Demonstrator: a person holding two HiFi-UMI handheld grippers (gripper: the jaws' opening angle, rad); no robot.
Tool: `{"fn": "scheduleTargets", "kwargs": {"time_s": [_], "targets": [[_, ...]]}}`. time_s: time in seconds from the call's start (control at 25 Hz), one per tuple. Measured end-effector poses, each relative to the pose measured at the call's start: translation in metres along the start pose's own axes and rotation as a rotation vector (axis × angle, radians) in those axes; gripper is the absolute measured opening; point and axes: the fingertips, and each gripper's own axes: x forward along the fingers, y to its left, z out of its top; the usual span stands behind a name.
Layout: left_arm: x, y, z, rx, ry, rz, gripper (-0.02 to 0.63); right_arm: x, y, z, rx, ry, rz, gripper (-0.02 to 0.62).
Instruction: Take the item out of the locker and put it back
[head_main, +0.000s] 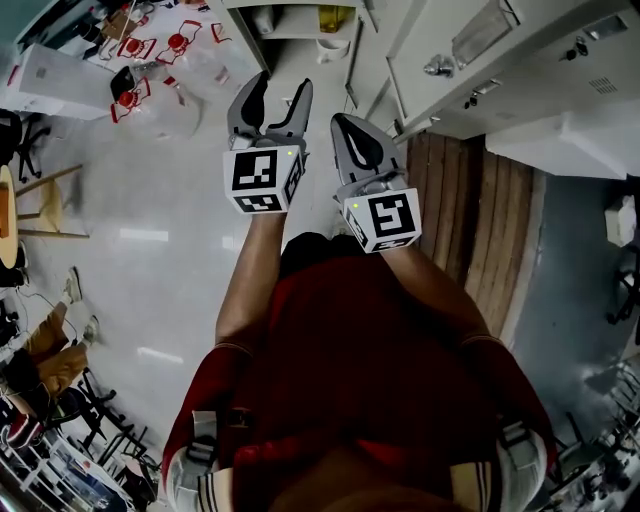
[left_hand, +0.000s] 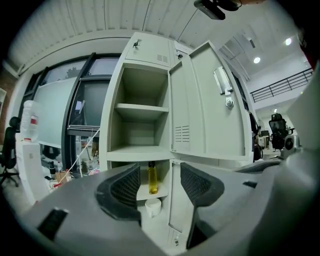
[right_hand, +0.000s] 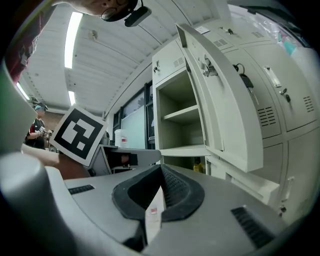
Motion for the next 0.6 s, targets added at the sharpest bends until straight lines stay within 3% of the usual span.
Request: {"fn": "scheduleTargets", "kwargs": {"time_s": [0.6], "targets": [[0.085, 0.029, -0.023, 0.027, 0.055, -0.067, 0.244, 0.045, -0.024, -0.021, 0.014, 0.046, -0.146, -0.003]]}}
